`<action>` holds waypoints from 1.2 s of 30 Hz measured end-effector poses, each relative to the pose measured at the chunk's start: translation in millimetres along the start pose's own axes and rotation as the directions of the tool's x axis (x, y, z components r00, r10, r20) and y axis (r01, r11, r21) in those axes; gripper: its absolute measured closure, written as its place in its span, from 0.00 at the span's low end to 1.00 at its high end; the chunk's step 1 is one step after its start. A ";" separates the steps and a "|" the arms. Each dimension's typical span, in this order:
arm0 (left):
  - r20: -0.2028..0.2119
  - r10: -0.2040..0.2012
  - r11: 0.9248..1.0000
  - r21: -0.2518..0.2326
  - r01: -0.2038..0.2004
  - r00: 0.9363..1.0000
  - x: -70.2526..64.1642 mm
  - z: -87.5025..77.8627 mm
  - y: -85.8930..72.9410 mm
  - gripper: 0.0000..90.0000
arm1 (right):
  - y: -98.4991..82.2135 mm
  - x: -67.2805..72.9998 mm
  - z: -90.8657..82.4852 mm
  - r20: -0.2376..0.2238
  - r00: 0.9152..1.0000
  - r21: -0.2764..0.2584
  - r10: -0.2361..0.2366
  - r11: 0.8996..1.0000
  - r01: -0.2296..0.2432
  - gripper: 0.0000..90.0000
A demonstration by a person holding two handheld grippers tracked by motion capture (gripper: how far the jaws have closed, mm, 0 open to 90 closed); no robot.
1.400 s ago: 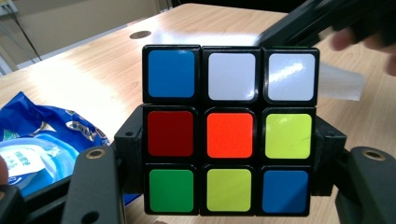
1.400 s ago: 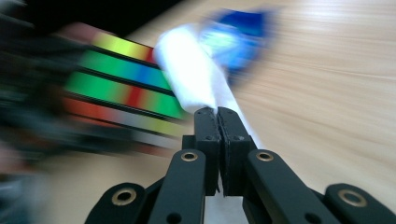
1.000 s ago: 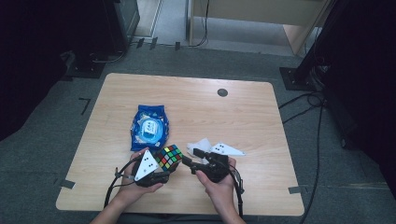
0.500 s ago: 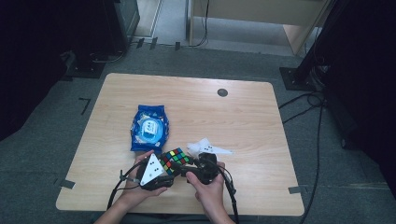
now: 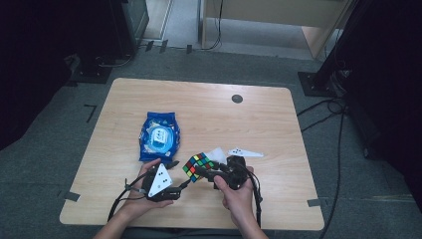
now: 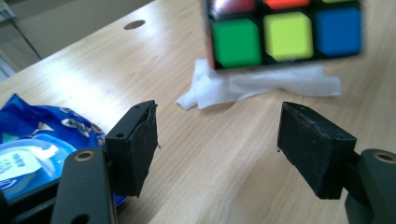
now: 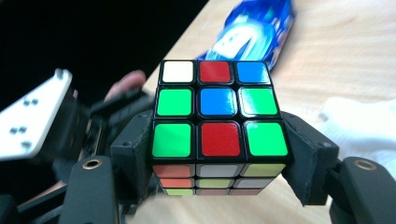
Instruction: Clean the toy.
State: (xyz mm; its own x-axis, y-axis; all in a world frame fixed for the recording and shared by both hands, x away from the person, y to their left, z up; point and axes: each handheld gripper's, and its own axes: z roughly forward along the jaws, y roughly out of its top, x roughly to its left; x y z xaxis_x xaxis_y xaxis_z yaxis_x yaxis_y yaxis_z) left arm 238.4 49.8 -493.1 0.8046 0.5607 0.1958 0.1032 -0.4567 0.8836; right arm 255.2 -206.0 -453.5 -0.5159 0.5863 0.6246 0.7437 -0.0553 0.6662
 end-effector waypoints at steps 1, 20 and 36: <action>0.000 0.000 1.000 0.000 0.000 1.000 0.0 0.0 0.0 0.32 | -0.6 0.4 1.9 -0.014 1.000 0.021 -0.003 1.000 0.003 0.38; 0.019 0.061 0.997 -0.055 -0.059 0.998 -20.9 1.3 13.7 0.16 | -8.9 12.5 22.5 0.005 0.999 0.084 -0.036 0.996 0.036 0.38; -0.004 0.047 0.997 -0.059 -0.048 0.999 -15.5 -0.4 10.0 0.38 | -5.4 9.5 16.7 -0.006 0.999 0.075 -0.054 0.996 0.054 0.38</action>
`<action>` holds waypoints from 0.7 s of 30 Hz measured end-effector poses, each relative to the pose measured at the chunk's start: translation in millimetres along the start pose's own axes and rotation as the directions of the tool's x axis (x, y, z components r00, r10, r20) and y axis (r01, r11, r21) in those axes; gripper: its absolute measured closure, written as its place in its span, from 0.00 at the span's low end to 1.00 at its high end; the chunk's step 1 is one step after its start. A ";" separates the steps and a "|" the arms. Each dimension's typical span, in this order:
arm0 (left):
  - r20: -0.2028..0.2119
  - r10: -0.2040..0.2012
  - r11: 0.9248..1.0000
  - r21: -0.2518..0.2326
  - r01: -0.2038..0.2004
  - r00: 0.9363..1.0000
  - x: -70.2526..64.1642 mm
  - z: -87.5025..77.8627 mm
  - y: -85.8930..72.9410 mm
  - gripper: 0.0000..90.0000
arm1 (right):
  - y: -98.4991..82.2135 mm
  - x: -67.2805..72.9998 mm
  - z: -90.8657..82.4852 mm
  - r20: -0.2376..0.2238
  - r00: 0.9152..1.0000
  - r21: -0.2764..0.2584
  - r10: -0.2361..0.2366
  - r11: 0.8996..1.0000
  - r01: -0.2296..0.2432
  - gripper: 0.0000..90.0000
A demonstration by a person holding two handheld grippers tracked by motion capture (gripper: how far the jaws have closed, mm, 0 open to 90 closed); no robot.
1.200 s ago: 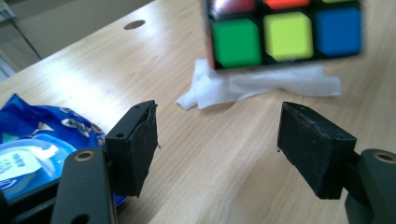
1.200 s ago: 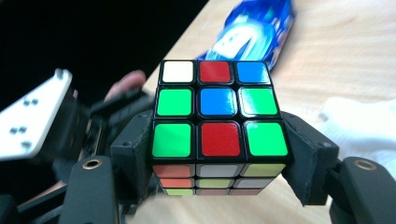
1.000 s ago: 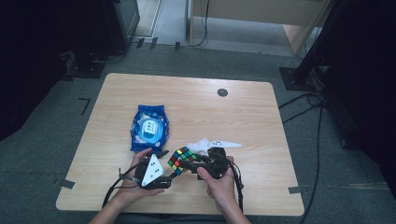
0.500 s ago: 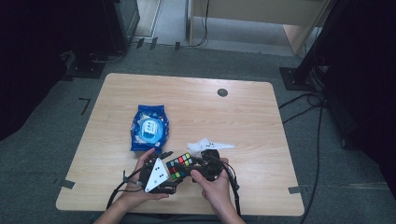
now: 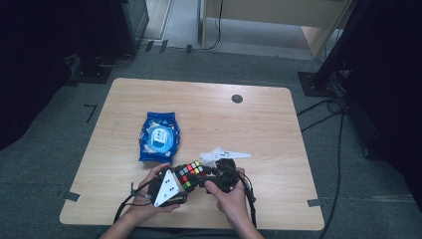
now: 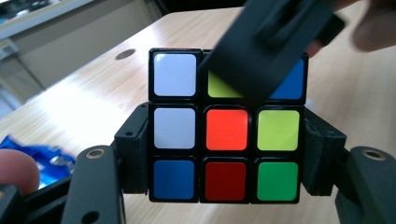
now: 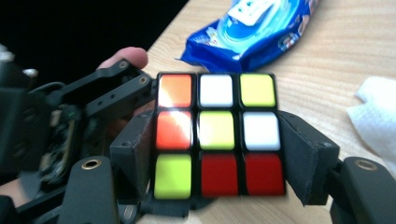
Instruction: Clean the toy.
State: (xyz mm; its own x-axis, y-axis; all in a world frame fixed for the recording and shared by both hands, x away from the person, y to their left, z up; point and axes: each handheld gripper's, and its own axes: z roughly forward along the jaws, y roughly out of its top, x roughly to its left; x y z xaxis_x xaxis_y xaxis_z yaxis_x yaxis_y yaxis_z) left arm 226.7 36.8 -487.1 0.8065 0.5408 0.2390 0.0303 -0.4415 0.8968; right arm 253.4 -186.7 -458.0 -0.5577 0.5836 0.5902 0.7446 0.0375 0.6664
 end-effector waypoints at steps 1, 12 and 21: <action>-0.015 -0.016 1.000 0.007 0.017 1.000 4.3 -0.3 -1.2 0.38 | 1.0 -1.0 -3.1 -0.006 1.000 -0.012 -0.006 1.000 0.006 0.38; -0.090 -0.127 0.991 0.030 0.130 0.988 28.5 -5.6 -10.3 0.38 | -9.5 -36.6 0.2 0.474 0.859 0.065 -0.192 0.981 0.183 0.48; -0.060 -0.125 0.992 0.025 0.126 0.990 23.8 -4.2 -9.3 0.38 | -15.8 -55.1 8.5 0.471 0.838 0.187 -0.276 0.959 0.211 0.98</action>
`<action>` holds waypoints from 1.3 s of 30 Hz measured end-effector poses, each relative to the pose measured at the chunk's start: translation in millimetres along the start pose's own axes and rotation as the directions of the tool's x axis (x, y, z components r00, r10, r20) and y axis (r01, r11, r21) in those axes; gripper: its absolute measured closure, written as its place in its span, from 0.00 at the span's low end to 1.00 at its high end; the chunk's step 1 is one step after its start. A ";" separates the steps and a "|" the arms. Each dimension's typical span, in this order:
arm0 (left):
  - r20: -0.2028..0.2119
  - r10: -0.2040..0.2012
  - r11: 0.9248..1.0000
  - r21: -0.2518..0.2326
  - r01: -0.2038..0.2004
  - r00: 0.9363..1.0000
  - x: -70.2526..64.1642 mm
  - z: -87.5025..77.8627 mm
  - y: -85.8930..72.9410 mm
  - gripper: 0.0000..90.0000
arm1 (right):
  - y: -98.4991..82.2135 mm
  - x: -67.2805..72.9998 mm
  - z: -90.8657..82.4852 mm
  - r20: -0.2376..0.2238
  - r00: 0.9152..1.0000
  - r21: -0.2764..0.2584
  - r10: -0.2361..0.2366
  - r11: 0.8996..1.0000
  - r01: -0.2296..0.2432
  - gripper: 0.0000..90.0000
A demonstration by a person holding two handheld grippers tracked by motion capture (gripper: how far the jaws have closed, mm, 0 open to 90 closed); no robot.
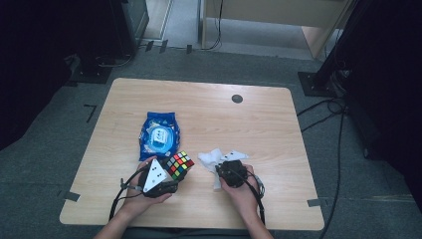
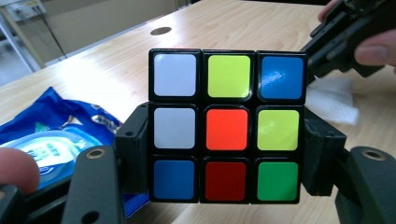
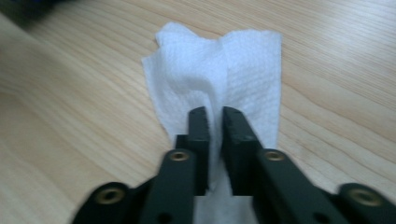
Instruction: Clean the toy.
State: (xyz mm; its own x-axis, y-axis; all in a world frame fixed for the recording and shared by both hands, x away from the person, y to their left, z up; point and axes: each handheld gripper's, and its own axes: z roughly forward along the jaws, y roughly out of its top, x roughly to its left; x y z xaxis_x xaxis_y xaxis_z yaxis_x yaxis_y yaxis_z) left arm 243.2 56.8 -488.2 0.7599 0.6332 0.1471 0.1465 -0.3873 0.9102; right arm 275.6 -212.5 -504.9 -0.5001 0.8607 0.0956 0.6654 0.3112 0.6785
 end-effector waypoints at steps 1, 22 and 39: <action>0.008 0.002 1.000 -0.001 -0.002 1.000 -1.4 0.4 0.2 0.38 | 0.9 0.6 -2.8 -0.028 1.000 -0.024 0.005 1.000 -0.006 0.99; 0.092 0.066 0.998 0.004 -0.066 0.994 -22.8 8.7 0.3 0.38 | 21.6 50.7 -46.8 -0.486 0.870 -0.330 -0.079 0.939 -0.099 1.00; 0.109 0.058 0.998 -0.033 -0.055 0.992 -18.2 0.5 3.2 0.38 | 16.4 28.1 -39.0 -0.465 0.885 -0.282 0.024 0.944 -0.174 0.99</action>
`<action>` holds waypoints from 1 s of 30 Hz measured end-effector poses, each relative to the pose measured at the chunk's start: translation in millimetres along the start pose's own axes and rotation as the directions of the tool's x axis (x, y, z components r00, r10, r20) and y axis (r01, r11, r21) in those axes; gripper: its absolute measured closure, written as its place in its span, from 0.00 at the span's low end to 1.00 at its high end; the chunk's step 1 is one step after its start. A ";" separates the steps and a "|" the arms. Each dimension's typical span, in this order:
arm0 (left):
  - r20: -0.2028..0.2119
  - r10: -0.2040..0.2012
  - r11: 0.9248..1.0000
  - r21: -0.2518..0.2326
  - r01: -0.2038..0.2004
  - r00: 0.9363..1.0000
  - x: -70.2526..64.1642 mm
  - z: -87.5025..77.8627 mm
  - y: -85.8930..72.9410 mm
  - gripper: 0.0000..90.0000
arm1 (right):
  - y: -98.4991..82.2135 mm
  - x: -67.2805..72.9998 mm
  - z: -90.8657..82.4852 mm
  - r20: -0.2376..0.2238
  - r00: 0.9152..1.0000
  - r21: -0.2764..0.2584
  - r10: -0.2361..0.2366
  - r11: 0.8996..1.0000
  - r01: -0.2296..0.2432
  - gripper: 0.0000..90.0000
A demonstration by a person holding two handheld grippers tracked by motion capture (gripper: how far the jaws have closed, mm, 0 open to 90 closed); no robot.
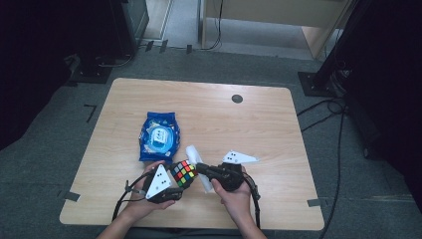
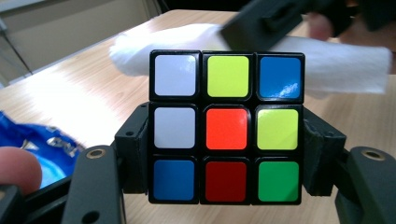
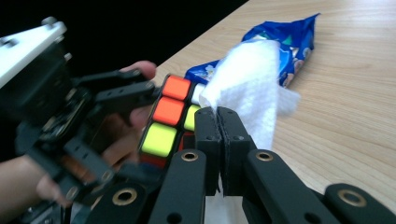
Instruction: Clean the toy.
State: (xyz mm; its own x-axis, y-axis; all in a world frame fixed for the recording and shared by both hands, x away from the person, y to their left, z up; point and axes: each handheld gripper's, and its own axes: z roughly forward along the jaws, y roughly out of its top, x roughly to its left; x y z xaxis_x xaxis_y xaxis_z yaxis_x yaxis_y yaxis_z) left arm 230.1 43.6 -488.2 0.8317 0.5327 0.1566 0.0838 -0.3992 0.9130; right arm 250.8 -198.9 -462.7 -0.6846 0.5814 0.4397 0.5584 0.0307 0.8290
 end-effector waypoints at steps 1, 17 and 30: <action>0.007 0.004 1.000 0.002 -0.004 1.000 -1.4 1.0 0.2 0.38 | 0.1 0.7 0.0 0.000 1.000 -0.003 0.006 1.000 -0.006 0.99; -0.032 -0.062 0.998 -0.031 0.061 0.998 15.0 -8.3 2.1 0.38 | 3.3 7.7 -5.3 -0.037 0.999 -0.005 -0.025 1.000 0.024 0.99; -0.030 -0.163 0.985 -0.055 0.161 0.986 33.6 -16.9 11.4 0.38 | 7.3 -15.6 -27.1 0.092 0.992 -0.103 -0.089 0.990 0.098 0.60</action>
State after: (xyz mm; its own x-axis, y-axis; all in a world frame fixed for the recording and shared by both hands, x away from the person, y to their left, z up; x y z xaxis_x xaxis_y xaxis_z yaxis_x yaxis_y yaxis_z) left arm 249.8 69.6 -466.2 0.7902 0.6127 0.0173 0.1859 -0.2665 0.9458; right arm 252.9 -229.8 -454.1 -0.6856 0.6487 0.3303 0.4373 0.0042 0.8993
